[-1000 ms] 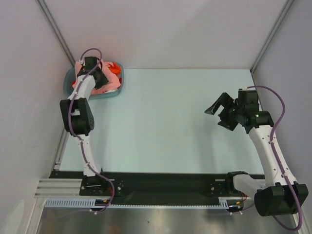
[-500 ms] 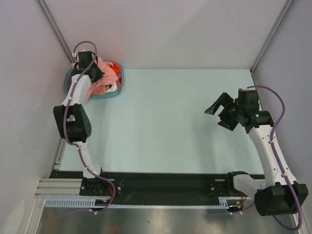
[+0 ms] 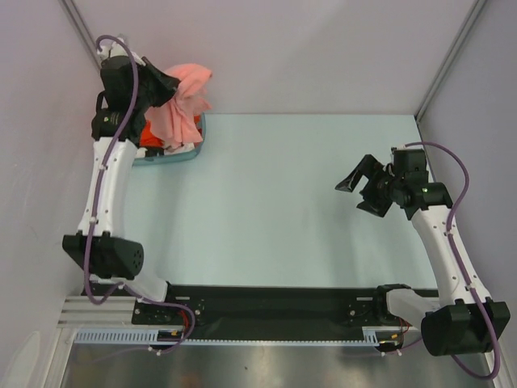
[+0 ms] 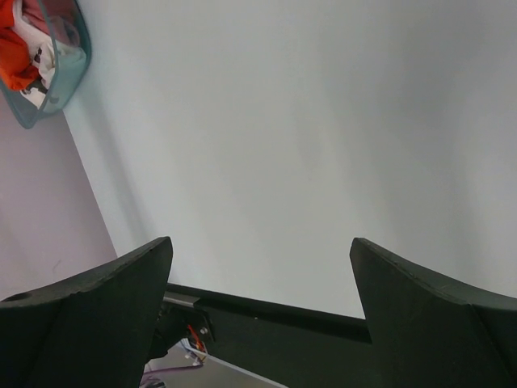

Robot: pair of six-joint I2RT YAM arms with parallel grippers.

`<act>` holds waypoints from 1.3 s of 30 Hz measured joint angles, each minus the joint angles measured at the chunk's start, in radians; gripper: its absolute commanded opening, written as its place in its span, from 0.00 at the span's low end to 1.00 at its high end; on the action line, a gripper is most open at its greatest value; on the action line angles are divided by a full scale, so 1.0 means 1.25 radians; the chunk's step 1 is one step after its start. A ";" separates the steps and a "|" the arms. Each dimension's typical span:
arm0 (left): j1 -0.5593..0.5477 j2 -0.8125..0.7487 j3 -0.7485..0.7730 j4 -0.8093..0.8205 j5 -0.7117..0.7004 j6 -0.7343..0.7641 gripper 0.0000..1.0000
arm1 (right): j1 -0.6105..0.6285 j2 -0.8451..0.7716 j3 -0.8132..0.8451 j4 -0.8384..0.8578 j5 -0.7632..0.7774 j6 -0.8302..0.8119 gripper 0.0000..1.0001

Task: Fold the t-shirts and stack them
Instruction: Grab the tshirt from the pile, then move the tshirt to the center of the board

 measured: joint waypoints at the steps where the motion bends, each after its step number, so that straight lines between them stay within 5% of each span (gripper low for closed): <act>1: -0.021 -0.031 -0.008 -0.003 0.001 -0.002 0.01 | 0.001 -0.002 0.000 -0.002 -0.003 -0.001 1.00; 3: -0.078 -0.103 -0.037 -0.019 0.005 0.001 0.08 | 0.007 -0.006 0.000 -0.006 -0.007 -0.002 1.00; 5: -0.143 -0.172 -0.082 -0.035 0.001 0.017 0.43 | 0.018 -0.012 -0.001 -0.006 -0.014 -0.005 1.00; 6: -0.192 -0.216 -0.123 -0.044 -0.004 0.025 0.90 | 0.028 -0.016 -0.004 -0.004 -0.021 -0.007 1.00; 7: -0.229 -0.251 -0.163 -0.047 -0.009 0.035 1.00 | 0.038 -0.019 -0.009 0.001 -0.030 -0.008 1.00; 10: -0.322 -0.382 -0.347 -0.069 -0.017 0.038 1.00 | 0.075 -0.015 -0.024 0.009 -0.057 -0.014 1.00; 12: -0.327 -0.450 -0.467 -0.097 -0.034 0.040 0.87 | 0.107 0.002 -0.027 0.016 -0.070 -0.016 1.00; 18: -0.321 -0.497 -0.707 -0.176 -0.073 0.063 0.70 | 0.219 0.100 -0.042 0.096 -0.092 -0.004 0.61; 21: -0.321 -0.481 -0.765 -0.186 -0.066 0.070 0.74 | 0.248 0.190 -0.041 0.154 -0.103 0.008 0.62; 25: -0.321 -0.398 -0.802 -0.183 -0.057 0.082 0.79 | 0.266 0.355 0.007 0.208 -0.101 0.002 0.77; 31: -0.310 -0.271 -0.807 -0.184 -0.069 0.092 0.81 | 0.271 0.629 0.259 0.271 -0.064 -0.053 0.87; 39: -0.077 -0.256 -0.948 -0.051 0.072 0.085 0.88 | 0.268 0.906 0.538 0.352 -0.025 -0.096 0.82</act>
